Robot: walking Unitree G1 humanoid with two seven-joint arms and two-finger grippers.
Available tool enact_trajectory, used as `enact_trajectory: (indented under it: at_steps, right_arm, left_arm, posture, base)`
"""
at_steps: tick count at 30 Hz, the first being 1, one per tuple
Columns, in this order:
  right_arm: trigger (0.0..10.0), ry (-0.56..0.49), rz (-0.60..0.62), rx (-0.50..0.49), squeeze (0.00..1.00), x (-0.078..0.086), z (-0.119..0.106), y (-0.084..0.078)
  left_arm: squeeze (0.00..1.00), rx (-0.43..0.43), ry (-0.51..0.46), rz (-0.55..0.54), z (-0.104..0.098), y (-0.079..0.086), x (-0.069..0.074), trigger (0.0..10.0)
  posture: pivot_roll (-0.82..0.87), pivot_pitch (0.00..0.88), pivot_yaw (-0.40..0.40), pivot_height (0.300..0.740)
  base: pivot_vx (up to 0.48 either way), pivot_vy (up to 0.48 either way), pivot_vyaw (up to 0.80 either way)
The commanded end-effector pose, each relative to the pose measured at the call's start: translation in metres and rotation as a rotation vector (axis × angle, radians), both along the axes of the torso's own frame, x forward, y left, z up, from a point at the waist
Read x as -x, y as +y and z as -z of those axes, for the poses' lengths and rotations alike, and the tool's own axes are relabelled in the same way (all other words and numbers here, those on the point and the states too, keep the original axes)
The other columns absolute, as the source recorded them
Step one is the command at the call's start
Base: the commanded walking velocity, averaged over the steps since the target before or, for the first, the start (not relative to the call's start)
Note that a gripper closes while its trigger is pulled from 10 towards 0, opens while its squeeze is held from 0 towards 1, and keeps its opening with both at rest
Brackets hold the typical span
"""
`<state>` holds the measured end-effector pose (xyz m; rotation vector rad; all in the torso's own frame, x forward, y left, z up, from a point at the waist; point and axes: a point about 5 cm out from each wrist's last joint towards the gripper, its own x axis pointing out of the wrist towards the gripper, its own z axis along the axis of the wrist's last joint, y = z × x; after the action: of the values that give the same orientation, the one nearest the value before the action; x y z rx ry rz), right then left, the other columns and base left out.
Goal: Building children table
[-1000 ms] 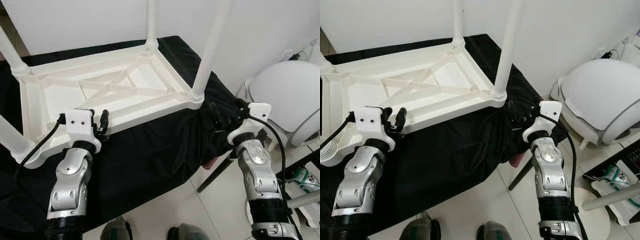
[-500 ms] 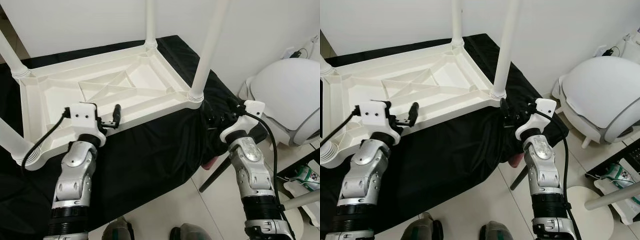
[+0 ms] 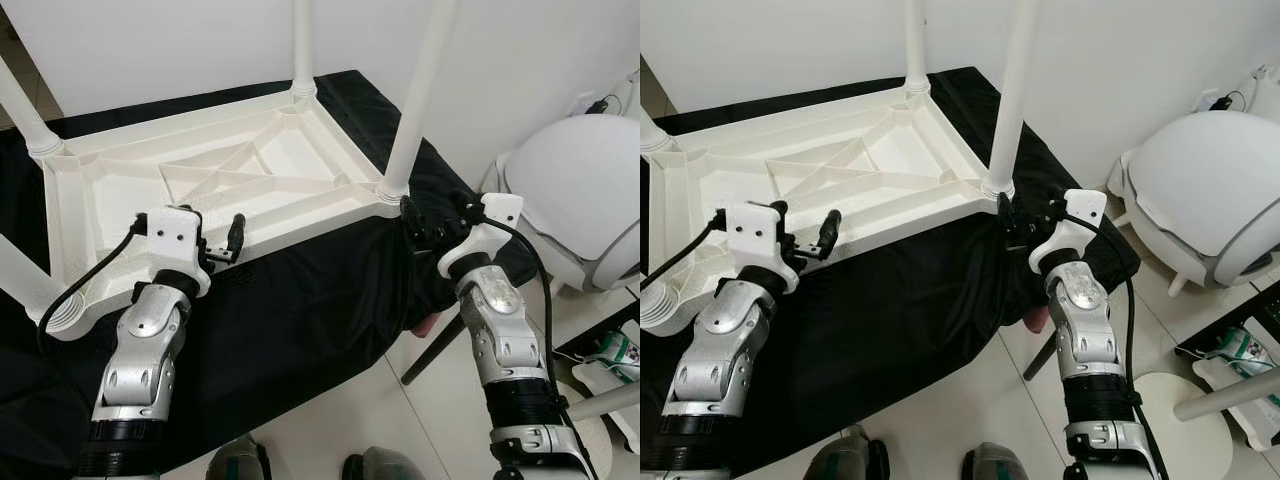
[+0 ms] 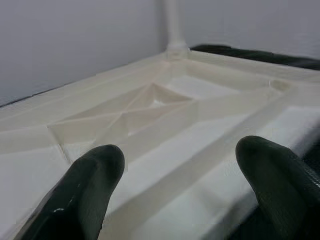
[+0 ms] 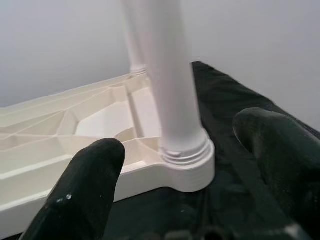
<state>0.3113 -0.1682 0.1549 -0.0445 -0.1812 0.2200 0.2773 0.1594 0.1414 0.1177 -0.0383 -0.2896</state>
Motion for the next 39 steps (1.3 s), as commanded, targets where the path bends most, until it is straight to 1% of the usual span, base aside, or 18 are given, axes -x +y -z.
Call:
enact_trajectory:
  at_steps: [1, 2, 4, 8, 9, 11, 12, 18, 20, 24, 25, 29, 30, 31, 32, 33, 34, 39]
  right_arm:
    - [10.0, 0.002, -0.032, 0.012, 0.0, -0.002, 0.0, 0.004]
    - [10.0, 0.002, -0.032, 0.012, 0.0, -0.002, 0.0, 0.004]
    - [10.0, -0.004, -0.052, 0.021, 0.0, -0.002, -0.001, 0.008]
    - [10.0, -0.008, -0.057, 0.023, 0.0, -0.002, -0.001, 0.009]
    - [10.0, -0.013, -0.057, 0.025, 0.0, -0.002, -0.002, 0.009]
    - [10.0, -0.013, -0.057, 0.025, 0.0, -0.002, -0.002, 0.009]
    - [10.0, -0.018, -0.053, 0.025, 0.0, -0.001, -0.002, 0.009]
    - [10.0, -0.025, -0.041, 0.022, 0.0, 0.0, -0.002, 0.009]
    - [10.0, -0.029, -0.037, 0.018, 0.0, 0.001, -0.002, 0.011]
    - [10.0, -0.03, -0.038, 0.017, 0.0, 0.002, -0.002, 0.011]
    - [10.0, -0.029, -0.037, 0.019, 0.0, 0.002, -0.002, 0.012]
    - [10.0, -0.027, -0.037, 0.022, 0.0, 0.003, -0.001, 0.012]
    - [10.0, -0.026, -0.04, 0.024, 0.0, 0.004, -0.002, 0.013]
    - [10.0, -0.023, -0.047, 0.027, 0.0, 0.005, -0.001, 0.013]
    - [10.0, -0.023, -0.047, 0.027, 0.0, 0.005, -0.001, 0.013]
    - [10.0, -0.021, -0.056, 0.036, 0.0, 0.006, -0.001, 0.015]
    - [10.0, -0.019, -0.065, 0.043, 0.0, 0.006, 0.0, 0.015]
    - [10.0, -0.008, -0.083, 0.067, 0.0, 0.009, 0.004, 0.017]
  left_arm:
    - [0.0, -0.044, 0.054, 0.21, 0.005, -0.013, 0.005, 10.0]
    - [0.0, -0.044, 0.054, 0.21, 0.005, -0.013, 0.005, 10.0]
    - [0.0, -0.069, 0.145, 0.285, 0.014, -0.015, 0.004, 10.0]
    - [0.0, -0.084, 0.168, 0.289, 0.016, -0.014, 0.003, 10.0]
    - [0.0, -0.133, 0.201, 0.297, 0.022, -0.012, 0.001, 10.0]
    - [0.0, -0.133, 0.201, 0.297, 0.022, -0.012, 0.001, 10.0]
    - [0.0, -0.188, 0.221, 0.281, 0.026, -0.008, -0.002, 10.0]
    - [0.0, -0.236, 0.274, 0.206, 0.032, 0.002, -0.015, 10.0]
    - [0.0, -0.26, 0.325, 0.11, 0.036, 0.013, -0.028, 10.0]
    - [0.0, -0.267, 0.355, 0.084, 0.038, 0.017, -0.031, 10.0]
    - [0.0, -0.281, 0.413, 0.048, 0.042, 0.022, -0.033, 10.0]
    - [0.0, -0.272, 0.469, 0.019, 0.046, 0.027, -0.035, 10.0]
    - [0.0, -0.251, 0.479, 0.023, 0.045, 0.027, -0.035, 10.0]
    - [0.0, -0.236, 0.476, 0.033, 0.044, 0.026, -0.035, 6.9]
    - [0.0, -0.236, 0.476, 0.033, 0.044, 0.026, -0.035, 6.9]
    - [0.0, -0.233, 0.473, 0.038, 0.042, 0.025, -0.035, 4.8]
    - [0.0, -0.23, 0.471, 0.04, 0.041, 0.025, -0.036, 0.0]
    - [0.0, -0.214, 0.447, 0.047, 0.033, 0.02, -0.039, 0.0]
  posture:
    - [-0.03, 0.005, 0.01, 0.74]
    - [-0.03, 0.005, 0.01, 0.74]
    - [-0.03, 0.003, 0.017, 0.74]
    - [-0.03, 0.002, 0.019, 0.74]
    - [-0.04, 0.0, 0.032, 0.74]
    - [-0.04, 0.0, 0.032, 0.74]
    - [-0.05, 0.0, 0.04, 0.74]
    - [-0.06, 0.0, 0.055, 0.74]
    - [-0.07, 0.0, 0.066, 0.74]
    - [-0.07, 0.0, 0.066, 0.74]
    - [-0.08, 0.0, 0.067, 0.74]
    - [-0.08, 0.0, 0.07, 0.74]
    - [-0.08, 0.0, 0.07, 0.74]
    - [-0.08, 0.0, 0.07, 0.74]
    - [-0.08, 0.0, 0.07, 0.74]
    - [-0.08, 0.0, 0.068, 0.74]
    - [-0.08, 0.0, 0.068, 0.74]
    - [-0.09, 0.0, 0.064, 0.74]
  base:
    - [0.0, 0.0, 0.0]
    - [0.0, 0.0, 0.0]
    - [0.0, 0.0, 0.0]
    - [0.0, 0.0, 0.0]
    - [0.0, 0.0, 0.0]
    - [0.0, 0.0, 0.0]
    - [0.0, 0.0, 0.0]
    - [0.0, 0.0, 0.0]
    - [0.0, 0.0, 0.0]
    - [0.0, 0.0, 0.0]
    - [0.0, 0.0, 0.0]
    - [0.0, 0.0, 0.0]
    - [0.0, 0.0, 0.0]
    - [0.0, 0.0, 0.0]
    - [0.0, 0.0, 0.0]
    - [0.0, 0.0, 0.0]
    - [0.0, 0.0, 0.0]
    - [0.0, 0.0, 0.0]
